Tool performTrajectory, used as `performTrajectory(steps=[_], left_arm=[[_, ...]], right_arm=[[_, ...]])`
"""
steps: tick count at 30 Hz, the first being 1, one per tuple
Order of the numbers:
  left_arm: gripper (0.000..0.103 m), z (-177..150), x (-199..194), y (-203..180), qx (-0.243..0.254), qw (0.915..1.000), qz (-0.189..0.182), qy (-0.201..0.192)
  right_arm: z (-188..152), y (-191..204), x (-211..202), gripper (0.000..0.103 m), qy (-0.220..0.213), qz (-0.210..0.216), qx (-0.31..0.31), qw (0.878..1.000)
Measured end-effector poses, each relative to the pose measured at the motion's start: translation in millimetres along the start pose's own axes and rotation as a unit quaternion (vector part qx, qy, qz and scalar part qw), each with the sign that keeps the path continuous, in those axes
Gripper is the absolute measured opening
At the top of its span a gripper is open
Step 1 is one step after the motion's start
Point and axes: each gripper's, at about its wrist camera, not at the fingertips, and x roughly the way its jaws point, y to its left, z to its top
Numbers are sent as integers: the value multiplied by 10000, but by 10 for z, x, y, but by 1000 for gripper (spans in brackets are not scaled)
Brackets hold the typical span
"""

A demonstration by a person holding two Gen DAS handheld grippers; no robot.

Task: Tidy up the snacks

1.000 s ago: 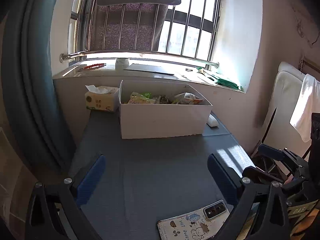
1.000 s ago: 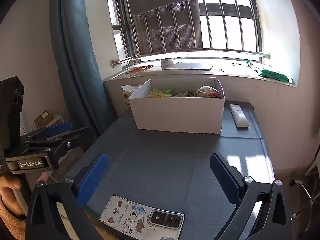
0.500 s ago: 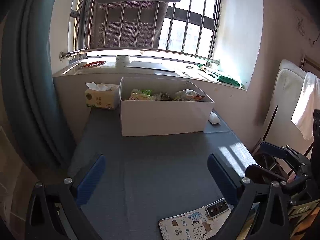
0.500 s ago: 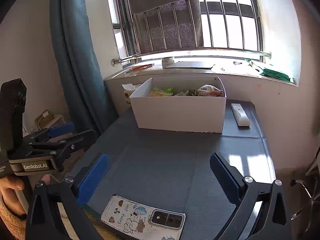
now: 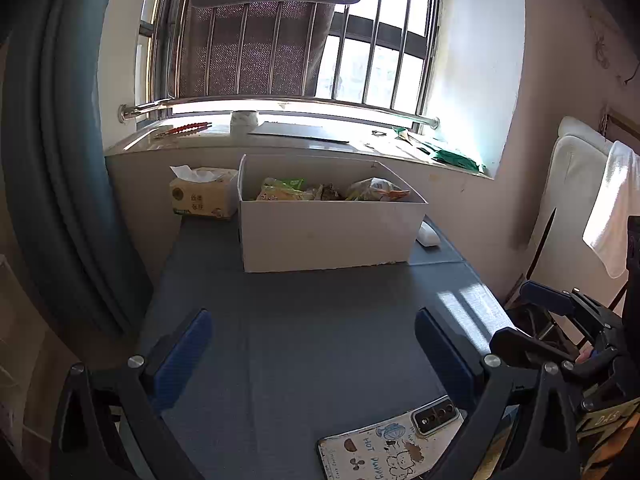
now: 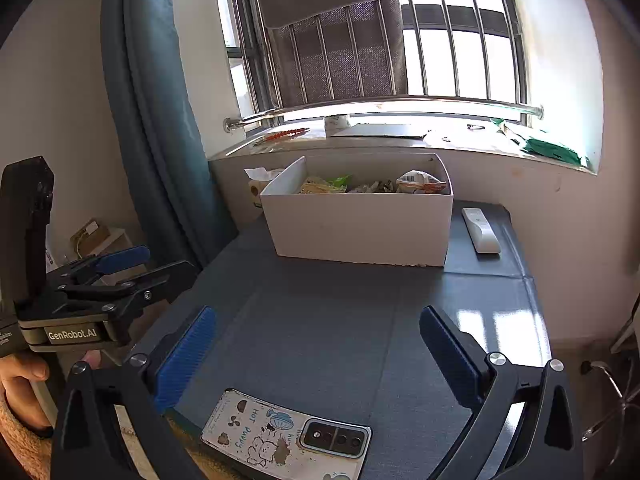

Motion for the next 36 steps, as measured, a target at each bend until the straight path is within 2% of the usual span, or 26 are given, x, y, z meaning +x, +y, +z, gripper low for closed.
performTrajectory(steps=[36], left_arm=[[103,-46,5,10,15,10000,-29,45]], right_arm=[[-37,85,-31,103,-43,-23,-62,10000]])
